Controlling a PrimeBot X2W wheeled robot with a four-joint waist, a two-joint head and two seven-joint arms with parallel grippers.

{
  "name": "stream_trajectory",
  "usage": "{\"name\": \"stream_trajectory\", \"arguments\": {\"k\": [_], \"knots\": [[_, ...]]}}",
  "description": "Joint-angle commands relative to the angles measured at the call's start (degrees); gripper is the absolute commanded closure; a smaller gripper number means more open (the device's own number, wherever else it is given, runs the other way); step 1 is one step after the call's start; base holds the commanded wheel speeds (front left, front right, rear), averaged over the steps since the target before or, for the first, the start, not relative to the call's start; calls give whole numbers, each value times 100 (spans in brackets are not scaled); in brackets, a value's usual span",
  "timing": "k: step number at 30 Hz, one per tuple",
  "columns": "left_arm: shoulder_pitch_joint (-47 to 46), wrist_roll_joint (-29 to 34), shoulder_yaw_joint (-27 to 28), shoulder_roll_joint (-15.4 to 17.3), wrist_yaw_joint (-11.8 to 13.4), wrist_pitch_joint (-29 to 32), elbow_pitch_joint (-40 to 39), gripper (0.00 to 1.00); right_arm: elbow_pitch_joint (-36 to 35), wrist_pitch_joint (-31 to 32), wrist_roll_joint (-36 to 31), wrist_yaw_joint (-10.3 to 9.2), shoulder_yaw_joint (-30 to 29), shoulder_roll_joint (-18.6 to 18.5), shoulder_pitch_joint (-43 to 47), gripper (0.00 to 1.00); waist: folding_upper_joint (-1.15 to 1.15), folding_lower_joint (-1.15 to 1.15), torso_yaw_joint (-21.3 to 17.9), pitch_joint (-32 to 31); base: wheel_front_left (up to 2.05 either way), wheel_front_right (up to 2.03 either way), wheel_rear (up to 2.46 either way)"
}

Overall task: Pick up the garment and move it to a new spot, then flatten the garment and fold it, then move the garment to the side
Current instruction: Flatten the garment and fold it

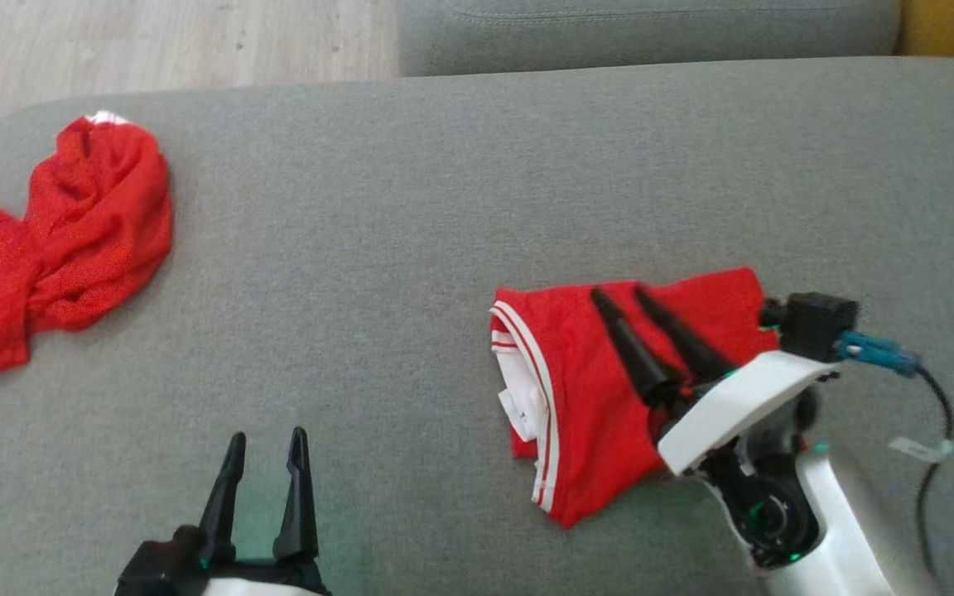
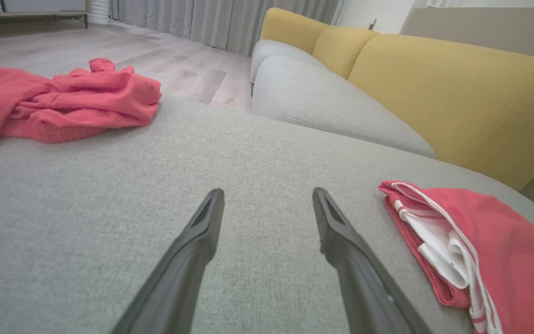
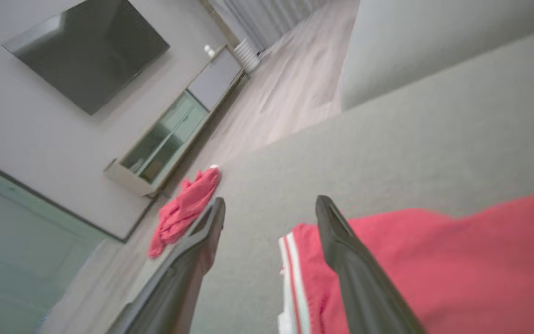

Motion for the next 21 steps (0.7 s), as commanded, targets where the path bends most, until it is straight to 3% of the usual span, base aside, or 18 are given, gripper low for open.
{"name": "stream_trajectory", "arguments": {"k": [1, 6, 11, 15, 21], "knots": [[-115, 111, 240, -23, 21, -53, -235, 0, -353, -285, -592, 41, -29, 44, -182, 0, 0, 0, -62, -37, 0, 0, 0], [-111, 435, 335, -23, -24, -53, -381, 0, -563, -1078, -2326, 41, -617, 39, 137, 0, 0, 0, -164, -142, 0, 0, 0], [-137, 652, 447, -23, -78, -53, -478, 0, -320, -2106, -3762, 41, -1247, -101, 620, 0, 0, 0, -185, -283, 0, 0, 0], [-103, 780, 523, -23, -120, -53, -459, 0, 128, -2855, -4252, 41, -1687, -100, 1002, 0, 0, 0, -177, -422, 0, 0, 0], [31, 823, 580, -23, -135, -53, -241, 0, 758, -3240, -4387, 41, -1990, -57, 1417, 0, 0, 0, -166, -667, 0, 0, 0]]}}
